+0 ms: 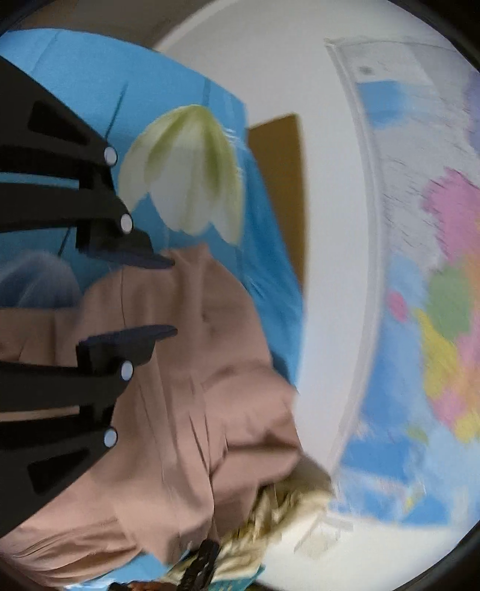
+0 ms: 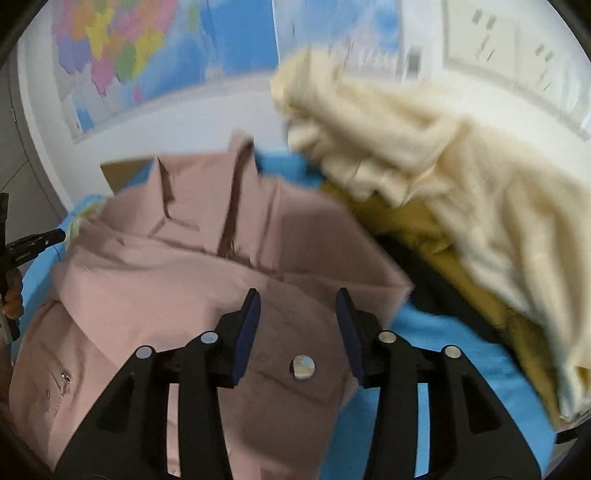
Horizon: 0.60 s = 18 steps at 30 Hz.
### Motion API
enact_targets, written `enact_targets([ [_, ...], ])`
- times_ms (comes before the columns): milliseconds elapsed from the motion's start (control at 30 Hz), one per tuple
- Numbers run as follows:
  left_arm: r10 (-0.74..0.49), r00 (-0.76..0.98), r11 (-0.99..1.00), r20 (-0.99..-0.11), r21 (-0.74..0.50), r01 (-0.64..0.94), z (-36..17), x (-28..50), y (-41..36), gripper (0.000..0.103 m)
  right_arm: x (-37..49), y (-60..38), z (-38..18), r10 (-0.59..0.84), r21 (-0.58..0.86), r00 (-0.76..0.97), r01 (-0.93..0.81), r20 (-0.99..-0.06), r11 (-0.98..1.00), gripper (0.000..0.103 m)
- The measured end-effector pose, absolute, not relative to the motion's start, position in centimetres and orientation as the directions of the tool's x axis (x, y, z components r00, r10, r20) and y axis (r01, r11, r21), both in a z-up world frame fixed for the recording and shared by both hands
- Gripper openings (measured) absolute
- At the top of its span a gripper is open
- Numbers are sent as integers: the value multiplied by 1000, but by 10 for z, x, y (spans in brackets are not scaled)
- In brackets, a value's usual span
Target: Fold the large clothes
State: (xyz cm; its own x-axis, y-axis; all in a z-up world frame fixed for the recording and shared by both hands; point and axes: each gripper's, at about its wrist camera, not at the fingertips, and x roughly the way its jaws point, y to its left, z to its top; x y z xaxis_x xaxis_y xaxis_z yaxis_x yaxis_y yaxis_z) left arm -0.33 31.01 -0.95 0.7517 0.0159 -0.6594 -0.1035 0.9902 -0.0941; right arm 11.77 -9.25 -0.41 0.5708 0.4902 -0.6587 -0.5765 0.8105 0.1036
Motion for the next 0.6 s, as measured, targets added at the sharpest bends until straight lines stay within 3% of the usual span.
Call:
enact_targets([
  [67,-32,759,997,-650,-75,-23,-6,-9,294,39,104,-85,-2,527,106,540,-625,-657,773,44],
  [200,-70,699,997,-711,-37,62,-29,-4,266,40,100,-56,-24,507,65,478,-679,-717,731,42],
  [333,-24,618,1000,-786,-21,12,-62,16,265,40,122,-41,-59,470,86,435,-657,-768,749,40],
  [600,34,655,999,-755,14,-35,-49,2,264,44,103,-58,-34,516,135,477,-628,-712,766,44],
])
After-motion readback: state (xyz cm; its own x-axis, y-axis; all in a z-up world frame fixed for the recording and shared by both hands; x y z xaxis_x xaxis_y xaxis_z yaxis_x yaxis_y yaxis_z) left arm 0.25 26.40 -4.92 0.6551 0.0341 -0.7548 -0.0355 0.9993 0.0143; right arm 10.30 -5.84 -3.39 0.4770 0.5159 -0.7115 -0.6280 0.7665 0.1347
